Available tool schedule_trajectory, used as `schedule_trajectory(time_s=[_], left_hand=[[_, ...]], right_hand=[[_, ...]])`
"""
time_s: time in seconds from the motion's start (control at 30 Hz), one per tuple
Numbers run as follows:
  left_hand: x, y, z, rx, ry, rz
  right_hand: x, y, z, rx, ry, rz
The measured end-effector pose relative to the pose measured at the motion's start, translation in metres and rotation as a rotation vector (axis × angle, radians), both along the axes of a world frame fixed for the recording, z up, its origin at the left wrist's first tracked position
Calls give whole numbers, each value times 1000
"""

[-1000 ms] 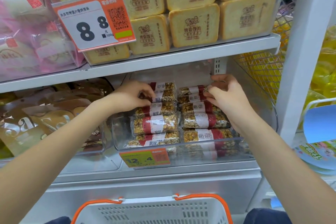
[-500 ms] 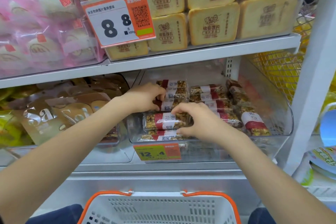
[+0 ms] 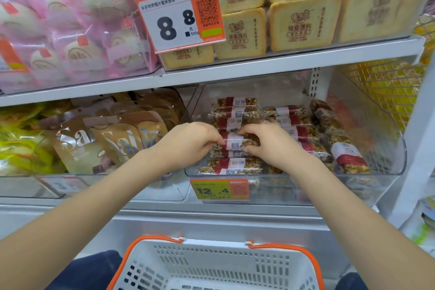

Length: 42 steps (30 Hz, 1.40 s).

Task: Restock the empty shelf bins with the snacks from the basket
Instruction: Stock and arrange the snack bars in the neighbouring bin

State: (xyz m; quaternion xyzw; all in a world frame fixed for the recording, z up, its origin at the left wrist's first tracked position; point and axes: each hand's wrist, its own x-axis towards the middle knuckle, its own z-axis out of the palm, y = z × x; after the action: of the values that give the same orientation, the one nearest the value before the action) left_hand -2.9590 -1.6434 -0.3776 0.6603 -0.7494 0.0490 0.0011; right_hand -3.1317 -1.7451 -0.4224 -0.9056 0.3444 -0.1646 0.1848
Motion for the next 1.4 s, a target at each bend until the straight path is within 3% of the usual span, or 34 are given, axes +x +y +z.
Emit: schedule_trajectory(time_s=[0.13,0.2,0.27,0.37,0.53,0.67,0.9,1.1,1.27,1.4], left_hand=[[-1,6,-1,-5,63,-23],[-2,9,2,53,113,-25],[-4,9,7,139,124,-22],[-6,6,15,305,71,8],[-13,2,23,495,-179,-21],[-17,0,30,587,-179,1],[-12,-1,32,624,-117,-9],[-19,-3,36,742,-85,37],[-15,-2,38,747,-5,108],[-19,0,37,766,-7,128]], right_hand=[[-9,3,10,-52,-16,25],[-13,6,18,69,-49,98],[-14,13,19,227,53,170],[-11,20,12,323,180,190],[-11,21,21,441,260,182],[-14,26,21,422,298,196],[-21,31,24,572,61,245],[-19,32,18,562,30,208],[-15,36,15,365,254,165],[-17,39,15,386,341,181]])
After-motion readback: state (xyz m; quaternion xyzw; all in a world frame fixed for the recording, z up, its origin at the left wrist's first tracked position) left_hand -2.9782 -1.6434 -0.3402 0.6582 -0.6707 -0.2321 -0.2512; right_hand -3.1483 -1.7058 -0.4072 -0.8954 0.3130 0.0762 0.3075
